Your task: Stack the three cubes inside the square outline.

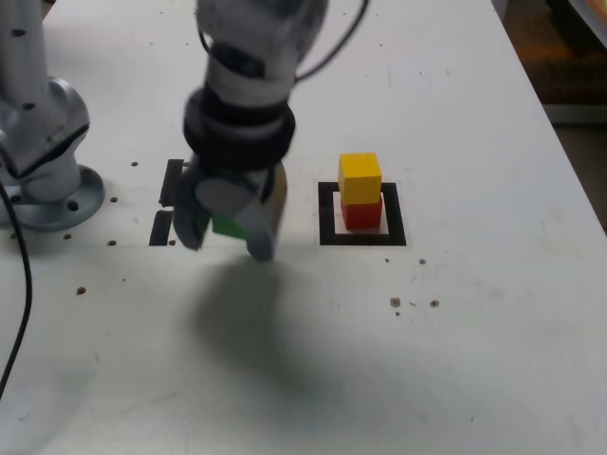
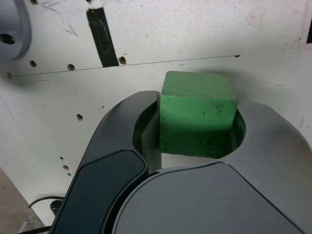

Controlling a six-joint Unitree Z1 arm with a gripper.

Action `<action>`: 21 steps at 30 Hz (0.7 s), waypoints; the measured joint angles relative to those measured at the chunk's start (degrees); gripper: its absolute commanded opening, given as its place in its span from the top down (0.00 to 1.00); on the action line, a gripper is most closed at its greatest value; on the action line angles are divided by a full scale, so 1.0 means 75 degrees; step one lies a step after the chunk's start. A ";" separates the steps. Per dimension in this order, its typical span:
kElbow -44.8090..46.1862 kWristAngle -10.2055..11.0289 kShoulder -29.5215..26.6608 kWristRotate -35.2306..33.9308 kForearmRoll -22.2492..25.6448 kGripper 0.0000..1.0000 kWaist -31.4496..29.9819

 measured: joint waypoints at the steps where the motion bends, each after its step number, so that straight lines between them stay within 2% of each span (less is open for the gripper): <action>1: -0.0074 0.0040 -0.0065 -0.0009 0.0090 0.83 0.0012; 11: -0.1314 0.0541 -0.0284 0.0220 0.0842 0.83 0.0632; 14: -0.1724 0.0585 -0.0239 0.0380 0.0979 0.83 0.0935; 21: -0.2679 0.0595 0.0042 0.0753 0.1758 0.83 0.1698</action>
